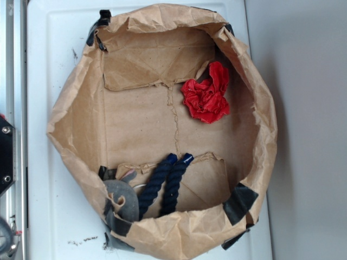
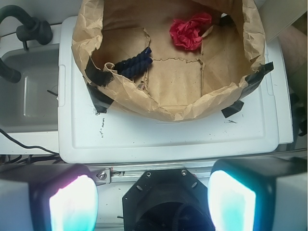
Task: Grab the red paper.
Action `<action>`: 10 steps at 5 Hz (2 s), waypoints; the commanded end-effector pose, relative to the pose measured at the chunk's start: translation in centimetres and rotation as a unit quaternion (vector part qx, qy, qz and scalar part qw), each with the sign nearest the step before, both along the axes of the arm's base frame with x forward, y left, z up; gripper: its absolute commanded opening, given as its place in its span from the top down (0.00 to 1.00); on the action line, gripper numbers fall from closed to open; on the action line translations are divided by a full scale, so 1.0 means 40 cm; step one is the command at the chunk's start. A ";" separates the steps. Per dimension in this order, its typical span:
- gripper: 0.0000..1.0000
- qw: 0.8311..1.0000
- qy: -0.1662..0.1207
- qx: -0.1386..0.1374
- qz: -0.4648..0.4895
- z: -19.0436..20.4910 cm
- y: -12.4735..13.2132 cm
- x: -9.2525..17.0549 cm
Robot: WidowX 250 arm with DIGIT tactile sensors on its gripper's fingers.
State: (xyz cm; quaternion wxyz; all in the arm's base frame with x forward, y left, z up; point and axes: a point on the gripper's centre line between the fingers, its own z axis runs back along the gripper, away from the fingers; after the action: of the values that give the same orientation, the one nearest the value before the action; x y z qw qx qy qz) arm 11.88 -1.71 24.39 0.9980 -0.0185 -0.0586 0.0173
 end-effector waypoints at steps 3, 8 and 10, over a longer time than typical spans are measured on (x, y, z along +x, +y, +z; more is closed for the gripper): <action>0.00 0.996 -0.047 -0.036 0.066 0.042 0.101 0.243; 0.00 0.999 -0.041 0.013 0.015 -0.183 0.090 0.336; 0.00 0.999 -0.014 0.025 0.020 -0.277 0.051 0.274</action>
State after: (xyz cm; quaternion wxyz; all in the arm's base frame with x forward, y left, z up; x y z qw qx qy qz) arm 22.42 0.33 12.18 0.9979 0.0065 -0.0517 0.0386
